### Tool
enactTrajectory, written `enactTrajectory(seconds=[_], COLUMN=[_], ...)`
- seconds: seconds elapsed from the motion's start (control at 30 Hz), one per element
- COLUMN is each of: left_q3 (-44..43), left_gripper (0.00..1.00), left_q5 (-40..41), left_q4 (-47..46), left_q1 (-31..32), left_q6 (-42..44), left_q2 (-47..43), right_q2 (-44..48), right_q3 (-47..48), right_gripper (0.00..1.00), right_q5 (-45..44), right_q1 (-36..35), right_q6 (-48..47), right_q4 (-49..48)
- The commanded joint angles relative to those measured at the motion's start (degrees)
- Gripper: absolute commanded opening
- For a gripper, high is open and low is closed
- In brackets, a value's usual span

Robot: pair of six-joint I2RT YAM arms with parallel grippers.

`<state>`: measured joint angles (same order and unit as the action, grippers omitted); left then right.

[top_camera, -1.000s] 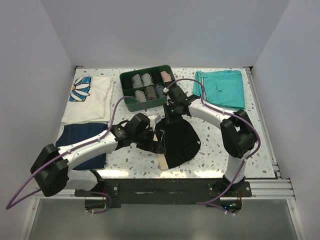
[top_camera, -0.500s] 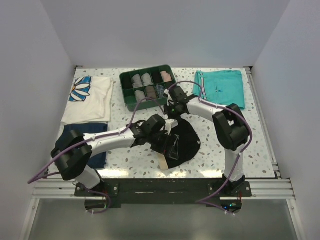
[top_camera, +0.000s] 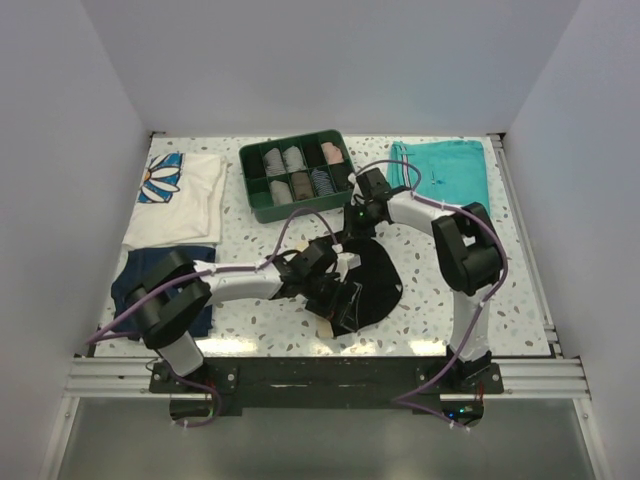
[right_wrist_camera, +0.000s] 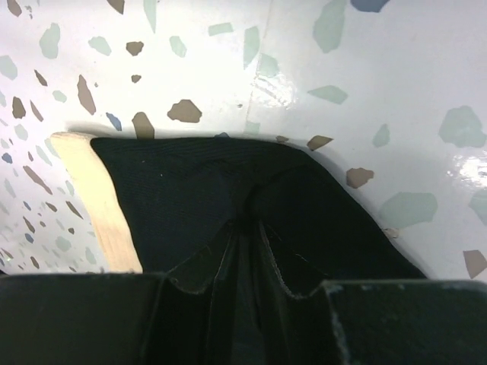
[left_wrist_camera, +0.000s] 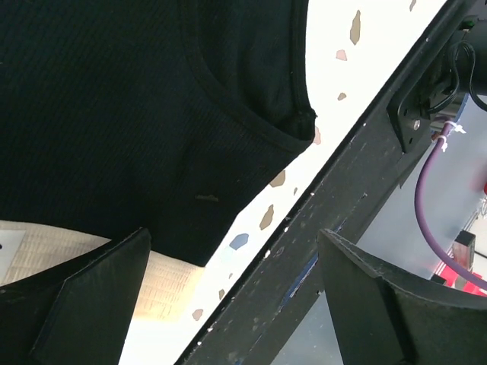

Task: Roll the underwear
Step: Flatten out the underwear at the center of the board.

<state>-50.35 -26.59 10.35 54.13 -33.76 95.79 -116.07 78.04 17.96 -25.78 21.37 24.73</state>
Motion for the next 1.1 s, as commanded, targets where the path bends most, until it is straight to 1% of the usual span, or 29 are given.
enactTrajectory(seconds=[0.0,0.1,0.23,0.43,0.53,0.57,0.63,0.67,0.83,1.0,1.07], left_q3=[3.5,3.68,3.5,2.53,2.97,2.97,3.06,3.15,1.22,-4.93,-7.64], left_gripper=[0.96,0.96,0.98,0.99,1.0,1.0,1.0,1.0,1.0,1.0,1.0], left_q5=[3.9,7.16,10.32,14.36,15.16,15.25,15.34,15.25,16.39,19.37,19.47], left_q4=[3.44,5.99,8.28,12.85,14.26,14.7,15.05,15.14,16.54,18.65,19.97], left_q1=[0.45,0.36,0.36,-0.51,-2.71,-4.19,-6.04,-7.97,-12.64,-14.93,-15.28], left_q6=[-0.08,0.27,0.45,2.29,3.87,4.75,5.54,6.5,9.58,12.48,13.8], left_q2=[-1.83,-3.23,-4.99,-6.66,-7.37,-7.46,-8.16,-8.34,-8.16,-5.44,-5.43], right_q2=[0.76,2.77,7.6,15.16,19.91,22.36,24.65,25.88,31.51,37.22,41.7], right_q3=[-3.33,-6.74,-12.73,-23.36,-28.81,-31.52,-34.08,-36.18,-40.33,-41.3,-40.61], right_gripper=[0.2,0.2,0.2,0.2,0.2,0.2,0.2,0.2,0.2,0.22,0.23], right_q5=[-5.55,-8.01,-8.55,-10.04,-9.87,-9.96,-10.13,-9.79,-7.76,-8.46,-8.37], right_q1=[0.73,0.73,0.73,0.73,0.64,0.64,0.56,0.56,-1.19,-3.31,-3.66], right_q6=[-1.24,-0.63,1.31,7.09,10.79,11.67,13.95,14.49,16.25,17.39,17.57], right_q4=[2.59,3.13,0.77,-2.57,-4.77,-5.13,-6.01,-6.1,-5.22,-2.41,-2.23])
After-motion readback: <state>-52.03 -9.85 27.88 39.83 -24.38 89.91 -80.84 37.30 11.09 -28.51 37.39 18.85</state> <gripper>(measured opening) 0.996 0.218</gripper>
